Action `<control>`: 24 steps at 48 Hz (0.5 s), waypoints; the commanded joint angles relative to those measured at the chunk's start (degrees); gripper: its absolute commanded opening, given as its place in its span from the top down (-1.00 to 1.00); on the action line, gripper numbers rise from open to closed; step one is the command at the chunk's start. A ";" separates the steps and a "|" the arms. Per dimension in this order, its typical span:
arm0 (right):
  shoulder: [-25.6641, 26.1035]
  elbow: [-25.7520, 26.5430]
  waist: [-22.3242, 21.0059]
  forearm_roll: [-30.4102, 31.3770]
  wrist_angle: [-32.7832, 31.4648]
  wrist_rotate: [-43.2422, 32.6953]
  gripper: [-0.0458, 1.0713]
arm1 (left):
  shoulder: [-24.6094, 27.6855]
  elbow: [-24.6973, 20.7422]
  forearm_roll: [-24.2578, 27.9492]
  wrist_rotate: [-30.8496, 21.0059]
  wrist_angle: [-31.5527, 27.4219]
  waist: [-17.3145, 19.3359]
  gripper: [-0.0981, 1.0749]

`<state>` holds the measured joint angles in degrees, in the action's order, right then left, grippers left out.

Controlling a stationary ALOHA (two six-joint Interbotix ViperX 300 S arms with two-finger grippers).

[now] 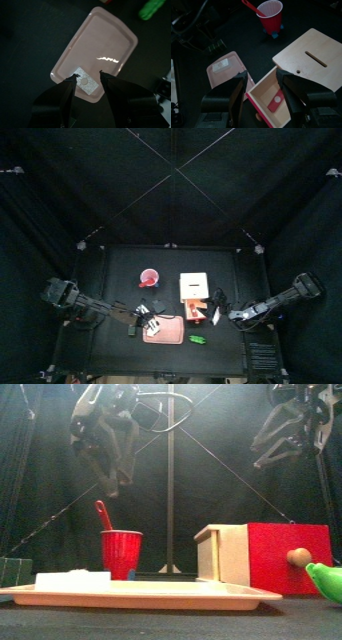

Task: Grab rice

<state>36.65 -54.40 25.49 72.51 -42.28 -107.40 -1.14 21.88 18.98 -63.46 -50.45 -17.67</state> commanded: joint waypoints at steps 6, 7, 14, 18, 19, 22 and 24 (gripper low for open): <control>1.23 0.00 0.53 -0.79 -0.26 0.09 -0.59 | 3.25 -2.72 6.06 -16.00 -4.48 -2.81 -0.54; 1.23 -0.09 0.53 -0.97 -0.35 0.09 -0.59 | 3.60 -2.64 6.42 -18.37 -5.36 -3.25 -0.54; 2.37 -1.23 0.62 -1.93 -0.97 0.09 -0.59 | 5.27 -1.76 6.86 -25.40 -7.29 -5.19 -0.57; 2.81 -1.49 0.62 -1.93 -1.41 0.09 -0.59 | 6.86 -1.85 6.68 -27.16 -7.03 -5.54 -0.58; 2.90 -1.58 0.53 -1.93 -1.49 0.09 -0.59 | 7.29 -1.85 6.50 -27.42 -6.94 -5.54 -0.59; 2.90 -1.76 0.53 -1.93 -1.67 0.09 -0.59 | 8.35 -2.11 5.71 -27.42 -6.59 -5.54 -0.61; 2.90 -1.85 0.53 -2.02 -1.76 0.09 -0.59 | 9.05 -2.11 5.19 -27.42 -5.98 -5.54 -0.63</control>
<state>39.29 -56.69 25.93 70.40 -43.77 -107.40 7.38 20.83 24.87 -90.70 -57.13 -23.38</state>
